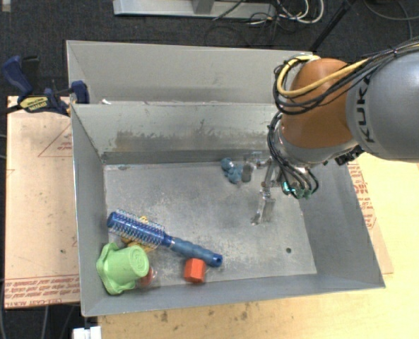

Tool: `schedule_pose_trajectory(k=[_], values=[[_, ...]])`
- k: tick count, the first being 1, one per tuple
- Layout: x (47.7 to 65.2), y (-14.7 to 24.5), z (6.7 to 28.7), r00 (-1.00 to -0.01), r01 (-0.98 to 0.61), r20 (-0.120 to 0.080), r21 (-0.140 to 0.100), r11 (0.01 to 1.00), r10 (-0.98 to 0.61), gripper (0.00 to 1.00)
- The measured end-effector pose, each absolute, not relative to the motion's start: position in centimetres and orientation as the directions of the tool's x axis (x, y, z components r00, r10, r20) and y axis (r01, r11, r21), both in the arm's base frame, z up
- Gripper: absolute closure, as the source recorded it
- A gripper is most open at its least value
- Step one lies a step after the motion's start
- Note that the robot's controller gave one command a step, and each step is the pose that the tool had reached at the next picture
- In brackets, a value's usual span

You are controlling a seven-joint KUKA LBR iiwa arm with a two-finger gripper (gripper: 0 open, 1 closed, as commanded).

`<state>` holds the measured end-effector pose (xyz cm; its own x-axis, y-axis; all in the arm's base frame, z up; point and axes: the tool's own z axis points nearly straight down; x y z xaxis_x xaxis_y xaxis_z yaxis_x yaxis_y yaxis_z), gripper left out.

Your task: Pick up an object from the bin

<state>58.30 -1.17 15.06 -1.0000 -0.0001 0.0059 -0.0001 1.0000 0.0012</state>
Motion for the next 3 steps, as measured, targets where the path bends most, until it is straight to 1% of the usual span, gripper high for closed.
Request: schedule_pose_trajectory(k=[1, 2, 3], values=[[63.3, 0.3, 6.5, -0.998, -0.061, 0.001, 0.002, 0.998, -0.061, 0.00], [65.4, -0.6, 10.1, -0.998, 0.059, -0.006, 0.001, 0.998, 0.059, 0.00], [65.2, -1.1, 10.6, -0.993, 0.118, -0.004, 0.002, 0.993, 0.118, 0.00]])
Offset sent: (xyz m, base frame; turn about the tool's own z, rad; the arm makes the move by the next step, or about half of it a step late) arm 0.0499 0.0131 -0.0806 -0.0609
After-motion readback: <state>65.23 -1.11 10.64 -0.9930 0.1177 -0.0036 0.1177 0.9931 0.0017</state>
